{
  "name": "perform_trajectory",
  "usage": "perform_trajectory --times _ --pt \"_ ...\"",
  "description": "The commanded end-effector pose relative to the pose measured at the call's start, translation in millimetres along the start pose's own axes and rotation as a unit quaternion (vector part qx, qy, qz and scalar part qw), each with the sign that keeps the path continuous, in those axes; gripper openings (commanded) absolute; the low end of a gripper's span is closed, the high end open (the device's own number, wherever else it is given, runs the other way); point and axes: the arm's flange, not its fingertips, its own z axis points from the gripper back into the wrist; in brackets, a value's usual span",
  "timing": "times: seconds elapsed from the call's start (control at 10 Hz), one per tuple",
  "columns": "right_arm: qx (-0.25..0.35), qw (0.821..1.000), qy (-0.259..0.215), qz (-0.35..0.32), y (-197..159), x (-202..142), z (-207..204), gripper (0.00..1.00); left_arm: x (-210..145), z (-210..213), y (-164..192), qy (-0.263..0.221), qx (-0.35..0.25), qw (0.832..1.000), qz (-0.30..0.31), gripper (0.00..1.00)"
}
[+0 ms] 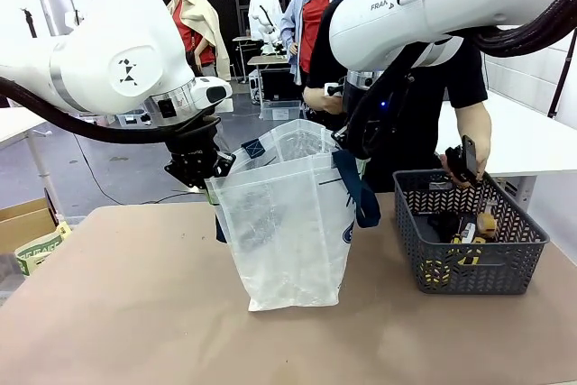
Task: Transfer purchased items from the store into the shopping bag.
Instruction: Move the Reusable shopping bag to the right side of the table.
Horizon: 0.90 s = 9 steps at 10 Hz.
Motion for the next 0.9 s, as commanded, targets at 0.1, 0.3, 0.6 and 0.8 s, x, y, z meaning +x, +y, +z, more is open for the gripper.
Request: perform_trajectory --times 0.1,0.3,0.6,0.8 --pt "0.0 1.0 0.0 -0.001 -3.1 0.3 -0.2 0.0 -4.0 1.4 3.3 -0.001 0.005 1.0 0.005 0.0" --pt "0.0 1.0 0.0 -0.001 -3.1 0.3 -0.2 0.0 -4.0 1.4 3.3 -0.001 0.005 1.0 0.005 0.0" --pt "0.0 1.0 0.0 -0.001 -3.1 0.3 -0.2 0.0 -4.0 1.4 3.3 -0.001 0.005 1.0 0.005 0.0" --pt "0.0 1.0 0.0 -0.001 -3.1 0.3 -0.2 0.0 -4.0 1.4 3.3 -0.001 0.005 1.0 0.005 0.0"
